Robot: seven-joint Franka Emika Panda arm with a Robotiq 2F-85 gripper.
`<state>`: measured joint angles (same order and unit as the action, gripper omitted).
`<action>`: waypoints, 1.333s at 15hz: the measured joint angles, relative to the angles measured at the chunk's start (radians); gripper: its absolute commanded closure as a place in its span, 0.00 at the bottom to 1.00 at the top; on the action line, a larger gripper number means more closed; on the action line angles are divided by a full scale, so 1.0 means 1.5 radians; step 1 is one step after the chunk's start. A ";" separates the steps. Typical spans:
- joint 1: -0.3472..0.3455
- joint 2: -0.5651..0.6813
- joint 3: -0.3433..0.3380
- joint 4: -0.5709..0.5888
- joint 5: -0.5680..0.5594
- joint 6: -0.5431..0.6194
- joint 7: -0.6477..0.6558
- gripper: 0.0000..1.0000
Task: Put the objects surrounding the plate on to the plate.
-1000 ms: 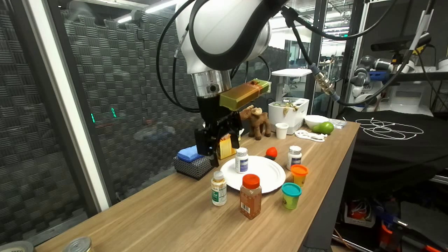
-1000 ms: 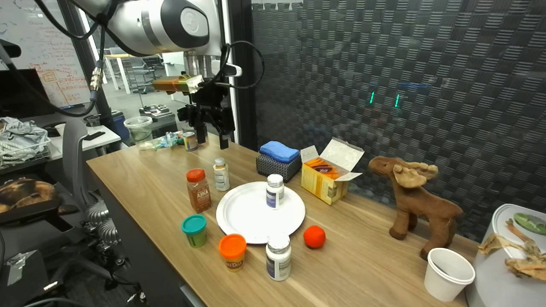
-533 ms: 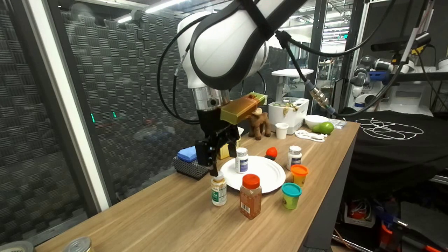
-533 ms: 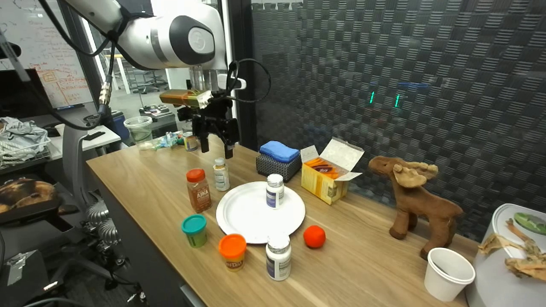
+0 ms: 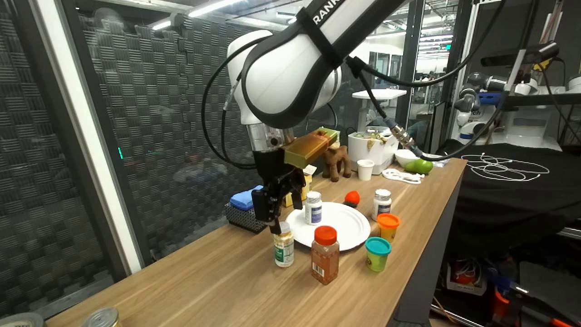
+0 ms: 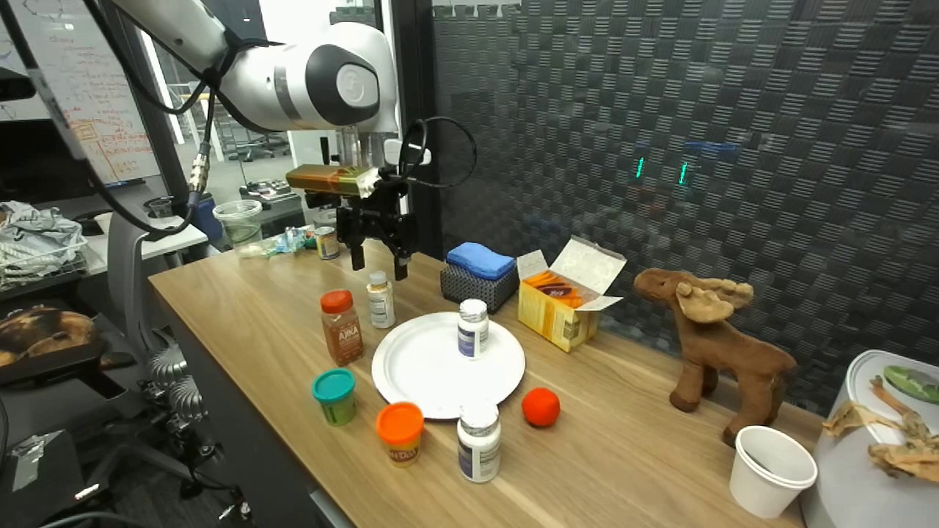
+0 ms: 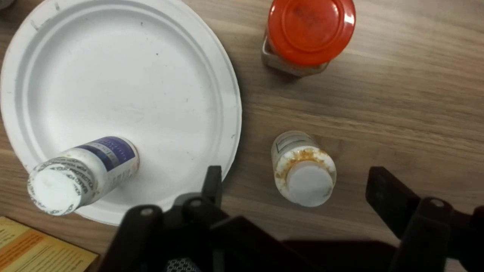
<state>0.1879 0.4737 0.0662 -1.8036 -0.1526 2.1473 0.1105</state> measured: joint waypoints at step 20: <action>-0.023 -0.004 0.008 -0.015 0.120 0.027 -0.005 0.81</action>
<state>0.1527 0.4672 0.0786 -1.8260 0.0271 2.1879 0.1030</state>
